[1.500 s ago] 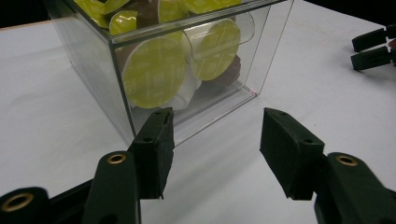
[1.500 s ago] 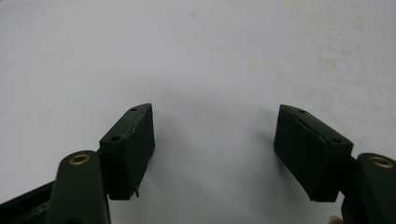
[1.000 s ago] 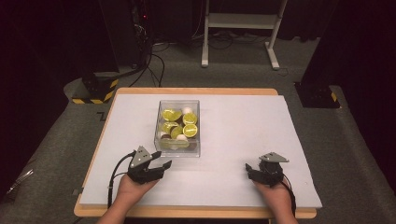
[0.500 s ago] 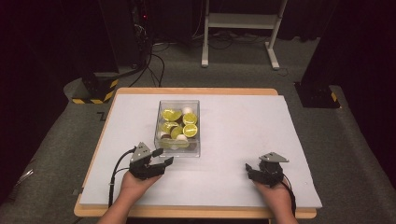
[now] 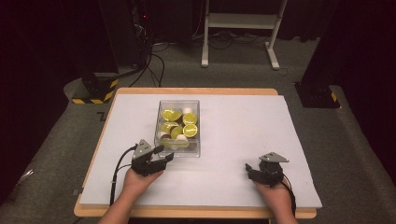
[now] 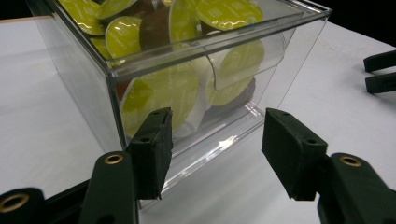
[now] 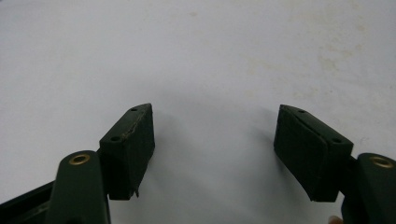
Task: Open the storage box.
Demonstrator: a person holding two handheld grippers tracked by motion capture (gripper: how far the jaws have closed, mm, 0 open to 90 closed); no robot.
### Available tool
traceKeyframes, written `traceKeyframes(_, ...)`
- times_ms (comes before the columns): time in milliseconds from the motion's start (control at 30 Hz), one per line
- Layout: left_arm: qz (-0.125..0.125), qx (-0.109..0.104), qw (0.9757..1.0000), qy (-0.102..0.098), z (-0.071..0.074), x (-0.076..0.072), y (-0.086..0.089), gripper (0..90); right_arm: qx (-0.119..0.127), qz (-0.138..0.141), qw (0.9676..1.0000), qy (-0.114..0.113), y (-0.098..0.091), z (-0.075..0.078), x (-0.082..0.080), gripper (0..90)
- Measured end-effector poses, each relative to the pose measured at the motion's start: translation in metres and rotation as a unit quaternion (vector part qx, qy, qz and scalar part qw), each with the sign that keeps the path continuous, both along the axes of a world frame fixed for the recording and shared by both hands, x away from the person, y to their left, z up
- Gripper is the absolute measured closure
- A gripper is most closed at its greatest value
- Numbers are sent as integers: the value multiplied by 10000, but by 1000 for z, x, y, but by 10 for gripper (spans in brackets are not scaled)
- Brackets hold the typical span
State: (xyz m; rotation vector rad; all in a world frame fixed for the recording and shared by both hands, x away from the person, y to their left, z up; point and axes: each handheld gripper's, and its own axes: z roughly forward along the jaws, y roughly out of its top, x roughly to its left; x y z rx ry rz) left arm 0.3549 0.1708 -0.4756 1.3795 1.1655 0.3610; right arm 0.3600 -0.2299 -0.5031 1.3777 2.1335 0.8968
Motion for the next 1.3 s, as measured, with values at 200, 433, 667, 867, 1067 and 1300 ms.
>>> traceKeyframes(200, -2, 5, 10000, -48, -2, 3, -1, 432, -2, -4, 10000, -5, 0, 0, 0, 290)
traceKeyframes(433, -95, -177, 9996, -181, -1, 4, -4, 444, -3, -6, 10000, -6, 0, 0, 0, 289)
traceKeyframes(667, -204, -214, 9992, -274, 3, 7, -6, 503, -1, -1, 10000, -2, 0, 0, 0, 289)
traceKeyframes(867, -349, -378, 9980, -370, 7, 10, -10, 554, -1, -4, 10000, -5, 0, 0, 0, 290)
traceKeyframes(1067, -484, -455, 9970, -398, 4, 12, -7, 581, -3, 1, 10000, -3, 0, 0, 0, 290)
traceKeyframes(1300, -588, -648, 9951, -467, -1, 14, -3, 612, -3, 1, 10000, -4, 0, 0, 0, 290)
